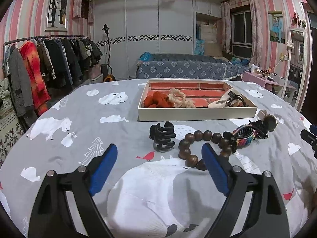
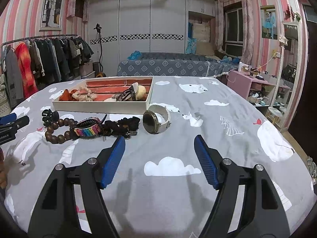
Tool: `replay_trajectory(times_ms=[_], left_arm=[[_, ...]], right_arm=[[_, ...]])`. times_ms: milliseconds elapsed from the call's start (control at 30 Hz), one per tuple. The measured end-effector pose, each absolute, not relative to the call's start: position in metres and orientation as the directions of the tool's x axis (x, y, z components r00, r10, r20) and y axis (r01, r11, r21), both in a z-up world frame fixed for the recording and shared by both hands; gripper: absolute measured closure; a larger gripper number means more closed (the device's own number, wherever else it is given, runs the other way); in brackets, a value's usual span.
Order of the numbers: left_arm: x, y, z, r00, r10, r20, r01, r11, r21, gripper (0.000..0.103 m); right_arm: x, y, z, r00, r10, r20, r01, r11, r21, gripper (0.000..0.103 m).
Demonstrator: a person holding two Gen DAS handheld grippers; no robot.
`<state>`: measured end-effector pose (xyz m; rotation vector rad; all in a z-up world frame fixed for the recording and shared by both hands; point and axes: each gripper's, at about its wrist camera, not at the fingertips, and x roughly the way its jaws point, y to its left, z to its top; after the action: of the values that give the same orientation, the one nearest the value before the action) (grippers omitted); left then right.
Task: Organize jewelry
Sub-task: 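Withdraw both tools toward the wooden bead bracelet and silver watch, then grasp the silver watch with the right tool while the left tool grasps the wooden bead bracelet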
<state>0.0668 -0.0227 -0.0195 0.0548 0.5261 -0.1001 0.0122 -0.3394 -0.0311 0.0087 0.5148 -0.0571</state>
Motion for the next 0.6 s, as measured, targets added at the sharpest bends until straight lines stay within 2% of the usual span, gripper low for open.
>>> replay_trajectory(times_ms=[200, 333, 433, 600], left_arm=[[0.068, -0.024, -0.020, 0.857, -0.087, -0.509, 0.120, 0.992, 0.032, 0.018], [0.074, -0.028, -0.025, 0.812, -0.133, -0.569, 0.158, 0.987, -0.005, 0.018], [0.076, -0.038, -0.026, 0.801, -0.142, -0.581, 0.186, 0.982, 0.016, 0.018], [0.093, -0.053, -0.038, 0.745, -0.123, -0.656, 0.199, 0.979, 0.043, 0.018]], right_arm=[[0.014, -0.339, -0.032, 0.867, -0.049, -0.496, 0.054, 0.999, -0.005, 0.032], [0.017, -0.336, -0.034, 0.859, -0.042, -0.511, 0.040, 0.999, -0.014, 0.031], [0.020, -0.335, -0.034, 0.852, -0.038, -0.523, 0.035, 0.999, -0.017, 0.031], [0.026, -0.340, -0.034, 0.837, -0.023, -0.546, 0.041, 0.999, 0.021, 0.031]])
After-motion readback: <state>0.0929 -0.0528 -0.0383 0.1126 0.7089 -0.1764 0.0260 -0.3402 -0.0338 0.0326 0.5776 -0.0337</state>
